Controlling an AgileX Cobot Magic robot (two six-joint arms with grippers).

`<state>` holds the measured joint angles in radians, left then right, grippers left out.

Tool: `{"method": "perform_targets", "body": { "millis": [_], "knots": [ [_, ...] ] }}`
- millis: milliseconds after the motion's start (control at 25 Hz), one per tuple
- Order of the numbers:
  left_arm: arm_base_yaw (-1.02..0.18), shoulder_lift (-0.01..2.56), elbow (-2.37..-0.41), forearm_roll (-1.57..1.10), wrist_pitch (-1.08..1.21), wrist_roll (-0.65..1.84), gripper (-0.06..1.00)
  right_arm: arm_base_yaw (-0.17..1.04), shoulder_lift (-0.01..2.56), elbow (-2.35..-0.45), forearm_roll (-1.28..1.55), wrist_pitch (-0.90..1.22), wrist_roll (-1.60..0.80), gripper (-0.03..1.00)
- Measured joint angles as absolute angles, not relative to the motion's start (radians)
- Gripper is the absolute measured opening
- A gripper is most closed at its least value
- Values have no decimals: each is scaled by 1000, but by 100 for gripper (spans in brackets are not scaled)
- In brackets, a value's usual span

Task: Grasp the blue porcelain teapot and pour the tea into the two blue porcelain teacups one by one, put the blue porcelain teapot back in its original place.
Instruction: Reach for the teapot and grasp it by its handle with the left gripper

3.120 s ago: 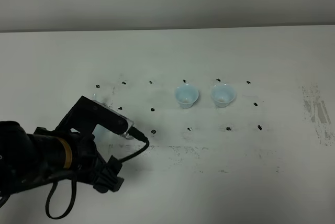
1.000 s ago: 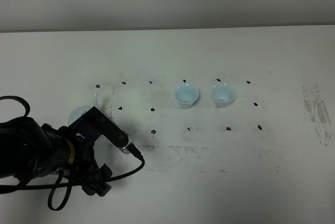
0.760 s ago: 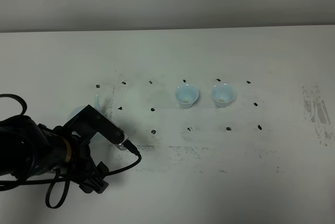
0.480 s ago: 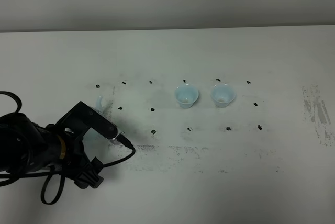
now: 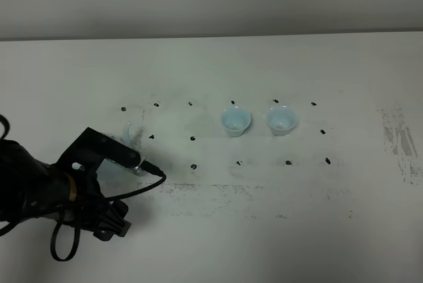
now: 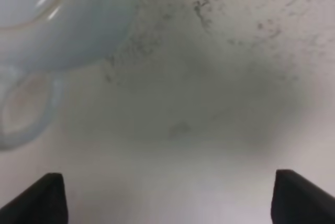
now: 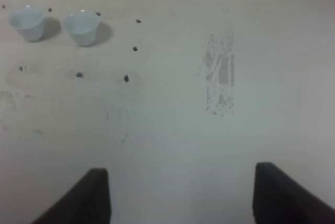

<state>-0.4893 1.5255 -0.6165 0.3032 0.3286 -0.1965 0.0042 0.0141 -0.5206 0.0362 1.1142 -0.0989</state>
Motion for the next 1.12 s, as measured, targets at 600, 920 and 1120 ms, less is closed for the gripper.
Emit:
{"method": "perform_targets", "body": {
  "millis": [600, 920, 1120],
  "knots": [
    [-355, 1159, -854, 96, 1041, 195, 66, 4, 14, -521, 36, 1114, -99, 56],
    [-288, 1209, -857, 143, 1058, 230, 58, 4, 14, -521, 35, 1114, -99, 56],
    [-288, 1220, -857, 141, 1006, 213, 54, 4, 14, -521, 35, 1114, -99, 56]
  ]
}}
